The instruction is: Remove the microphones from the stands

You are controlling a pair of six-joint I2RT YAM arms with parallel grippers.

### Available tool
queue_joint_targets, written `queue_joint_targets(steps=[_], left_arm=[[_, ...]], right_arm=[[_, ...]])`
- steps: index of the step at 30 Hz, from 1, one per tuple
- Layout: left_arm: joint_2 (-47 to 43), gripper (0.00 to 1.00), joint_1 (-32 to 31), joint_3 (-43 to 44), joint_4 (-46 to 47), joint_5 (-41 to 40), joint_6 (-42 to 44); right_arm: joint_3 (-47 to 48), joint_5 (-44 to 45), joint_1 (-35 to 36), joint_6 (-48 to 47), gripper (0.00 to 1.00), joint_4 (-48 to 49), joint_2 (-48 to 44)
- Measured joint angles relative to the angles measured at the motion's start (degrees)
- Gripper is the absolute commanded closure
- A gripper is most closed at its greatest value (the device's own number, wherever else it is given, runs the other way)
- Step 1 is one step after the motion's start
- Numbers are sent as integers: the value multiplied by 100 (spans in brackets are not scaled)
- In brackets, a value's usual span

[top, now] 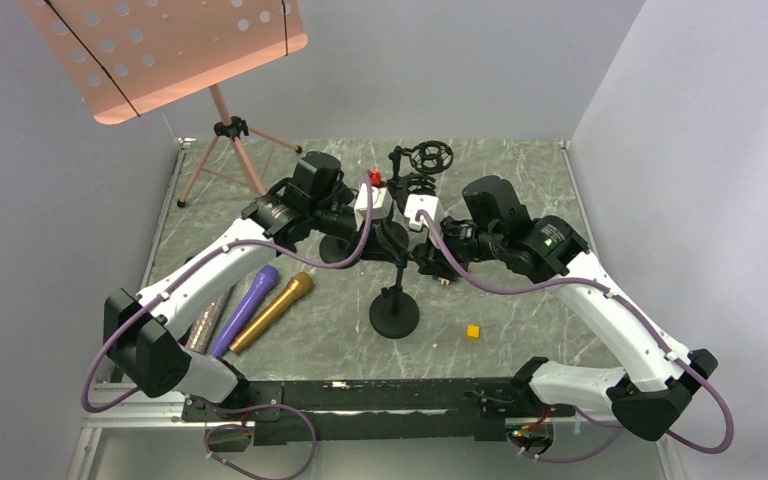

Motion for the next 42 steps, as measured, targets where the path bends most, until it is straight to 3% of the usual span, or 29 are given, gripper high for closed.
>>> queue_joint_targets(steps=[14, 26, 28, 31, 32, 36, 42], left_arm=[[-85, 100, 0, -1235, 708, -37, 796], [-70, 100, -15, -1572, 656, -332, 1303], [-59, 91, -15, -1569, 627, -341, 1360], [-28, 69, -26, -1502, 518, -367, 1462], [-11, 65, -35, -1453, 461, -413, 1517], [-9, 51, -37, -1246, -42, -800, 1742], [-201, 40, 33, -732, -437, -1360, 1947]], right_arm=[[-1084, -68, 66, -120, 100, 671, 50], [-1377, -181, 81, -376, 95, 938, 372], [-1384, -186, 79, -452, 86, 931, 382], [-1384, -203, 74, -573, 55, 892, 396], [-1370, -201, 70, -614, 48, 874, 407], [-1128, 59, 24, -848, 3, 422, 470], [-348, 448, 15, -1040, 0, -354, 439]])
